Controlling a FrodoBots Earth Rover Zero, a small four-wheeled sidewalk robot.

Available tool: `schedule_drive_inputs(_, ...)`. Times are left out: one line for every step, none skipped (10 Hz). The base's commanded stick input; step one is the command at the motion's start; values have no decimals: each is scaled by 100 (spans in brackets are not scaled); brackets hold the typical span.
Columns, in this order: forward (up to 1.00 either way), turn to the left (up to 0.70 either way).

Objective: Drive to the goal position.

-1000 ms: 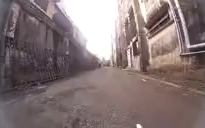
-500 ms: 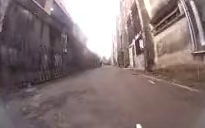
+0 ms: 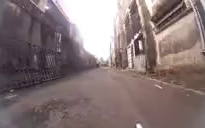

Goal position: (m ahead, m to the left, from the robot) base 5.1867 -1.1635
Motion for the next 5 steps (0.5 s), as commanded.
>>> schedule_drive_inputs(100, 1)
schedule_drive_inputs(100, 1)
schedule_drive_inputs(100, 1)
schedule_drive_inputs(100, 1)
schedule_drive_inputs(100, 1)
